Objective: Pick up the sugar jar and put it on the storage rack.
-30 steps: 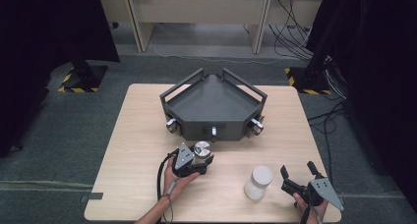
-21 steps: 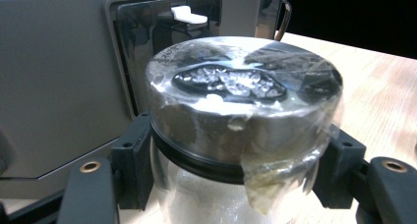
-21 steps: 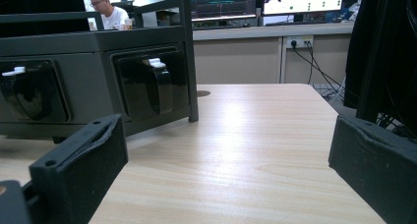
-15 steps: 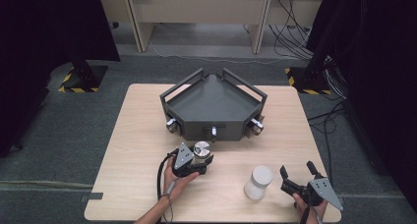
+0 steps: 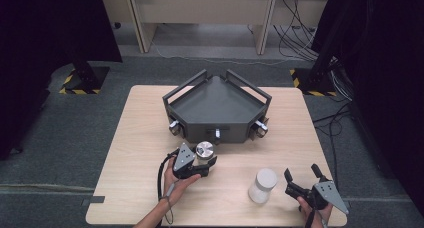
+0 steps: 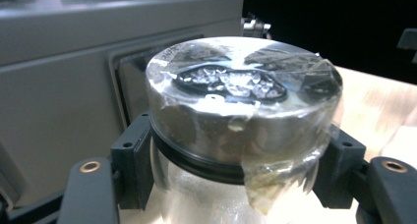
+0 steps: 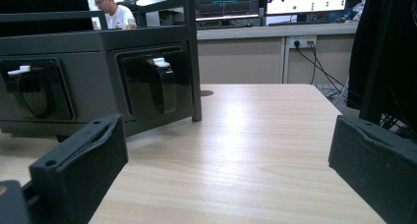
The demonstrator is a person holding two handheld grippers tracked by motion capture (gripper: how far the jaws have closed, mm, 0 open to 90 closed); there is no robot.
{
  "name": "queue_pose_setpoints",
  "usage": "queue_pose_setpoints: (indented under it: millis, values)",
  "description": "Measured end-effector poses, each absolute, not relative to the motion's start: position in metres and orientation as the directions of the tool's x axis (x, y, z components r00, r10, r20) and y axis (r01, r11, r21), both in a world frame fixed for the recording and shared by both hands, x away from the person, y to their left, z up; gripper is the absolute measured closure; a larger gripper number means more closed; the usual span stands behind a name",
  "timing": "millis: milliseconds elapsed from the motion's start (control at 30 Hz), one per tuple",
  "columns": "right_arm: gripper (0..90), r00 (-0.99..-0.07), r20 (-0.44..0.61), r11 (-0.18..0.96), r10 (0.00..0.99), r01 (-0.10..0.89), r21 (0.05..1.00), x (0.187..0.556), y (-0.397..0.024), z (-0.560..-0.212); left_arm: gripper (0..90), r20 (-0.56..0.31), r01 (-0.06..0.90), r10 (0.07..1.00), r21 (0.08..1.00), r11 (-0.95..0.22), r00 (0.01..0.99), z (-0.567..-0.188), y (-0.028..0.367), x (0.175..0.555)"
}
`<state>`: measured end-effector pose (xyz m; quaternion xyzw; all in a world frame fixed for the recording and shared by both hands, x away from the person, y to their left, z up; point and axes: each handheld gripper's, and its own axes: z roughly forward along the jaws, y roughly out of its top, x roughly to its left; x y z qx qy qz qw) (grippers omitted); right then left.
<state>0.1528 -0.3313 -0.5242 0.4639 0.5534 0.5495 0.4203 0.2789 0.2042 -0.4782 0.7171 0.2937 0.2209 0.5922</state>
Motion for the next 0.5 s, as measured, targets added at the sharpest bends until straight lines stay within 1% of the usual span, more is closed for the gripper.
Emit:
queue_pose_setpoints:
  millis: [500]
  values:
    - [1.5,-0.217,0.039,-0.028,0.975,0.052,0.998,0.153,-0.331,-0.524,31.0,-0.036,0.152,0.666,0.982,-0.116,0.745,-0.456,0.215,0.28]
